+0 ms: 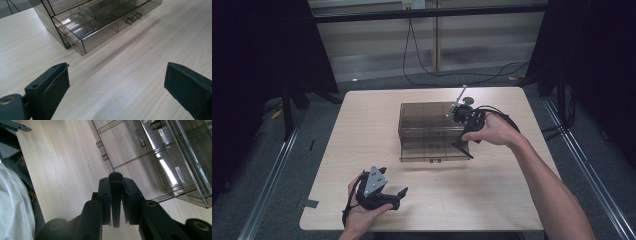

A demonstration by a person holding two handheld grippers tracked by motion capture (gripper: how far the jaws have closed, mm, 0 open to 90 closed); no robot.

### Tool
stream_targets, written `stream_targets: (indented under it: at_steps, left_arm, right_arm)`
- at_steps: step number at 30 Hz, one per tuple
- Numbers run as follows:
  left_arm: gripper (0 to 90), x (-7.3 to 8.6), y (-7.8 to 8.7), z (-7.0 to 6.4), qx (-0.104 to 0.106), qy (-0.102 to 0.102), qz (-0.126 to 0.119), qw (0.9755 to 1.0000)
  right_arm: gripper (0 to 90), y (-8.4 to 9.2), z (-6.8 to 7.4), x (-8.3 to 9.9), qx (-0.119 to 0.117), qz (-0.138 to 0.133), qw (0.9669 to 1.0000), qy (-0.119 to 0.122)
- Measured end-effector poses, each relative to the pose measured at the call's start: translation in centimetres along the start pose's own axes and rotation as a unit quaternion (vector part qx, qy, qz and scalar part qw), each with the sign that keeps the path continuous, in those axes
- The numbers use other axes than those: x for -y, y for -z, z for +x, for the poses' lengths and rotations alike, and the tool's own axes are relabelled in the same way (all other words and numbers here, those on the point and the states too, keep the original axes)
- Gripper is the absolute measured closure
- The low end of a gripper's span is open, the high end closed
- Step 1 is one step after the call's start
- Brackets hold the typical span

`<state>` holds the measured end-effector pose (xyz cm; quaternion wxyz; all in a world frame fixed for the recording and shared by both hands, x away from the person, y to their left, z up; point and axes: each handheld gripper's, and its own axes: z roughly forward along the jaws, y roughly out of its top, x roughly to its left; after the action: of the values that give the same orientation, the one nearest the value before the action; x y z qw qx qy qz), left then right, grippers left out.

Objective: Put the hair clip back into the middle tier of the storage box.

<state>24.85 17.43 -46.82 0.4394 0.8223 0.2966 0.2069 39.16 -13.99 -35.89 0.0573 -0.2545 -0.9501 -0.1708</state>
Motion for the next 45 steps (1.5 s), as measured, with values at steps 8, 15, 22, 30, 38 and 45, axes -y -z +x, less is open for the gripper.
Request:
stream_targets:
  at_steps: [8,15,22,30,38,45]
  left_arm:
    - [5.5,0.0,0.0,-0.1,-0.003,-0.002,-0.001,1.0000]
    - [5.5,0.0,0.0,0.0,-0.002,-0.004,-0.001,1.0000]
    - [5.6,0.0,0.0,0.1,-0.001,-0.006,-0.002,1.0000]
    - [5.6,0.0,0.0,0.1,-0.001,-0.006,0.002,1.0000]
    - [5.6,0.0,0.0,0.1,-0.001,-0.005,-0.001,1.0000]
    - [5.6,0.0,0.0,0.2,-0.002,-0.003,-0.003,1.0000]
  right_arm:
    - [77.8,-0.1,0.3,-1.4,0.001,0.010,0.9999,0.011]
    - [77.8,-0.3,0.6,-2.7,0.002,0.016,0.9998,0.015]
    - [77.8,-1.0,0.7,-3.9,-0.003,0.029,0.9994,0.020]
    - [77.8,-1.7,0.3,-5.0,-0.003,0.038,0.9990,0.023]
    - [77.8,-2.2,0.3,-5.7,-0.005,0.043,0.9988,0.022]
    - [77.8,-2.9,0.0,-6.5,-0.005,0.043,0.9988,0.023]
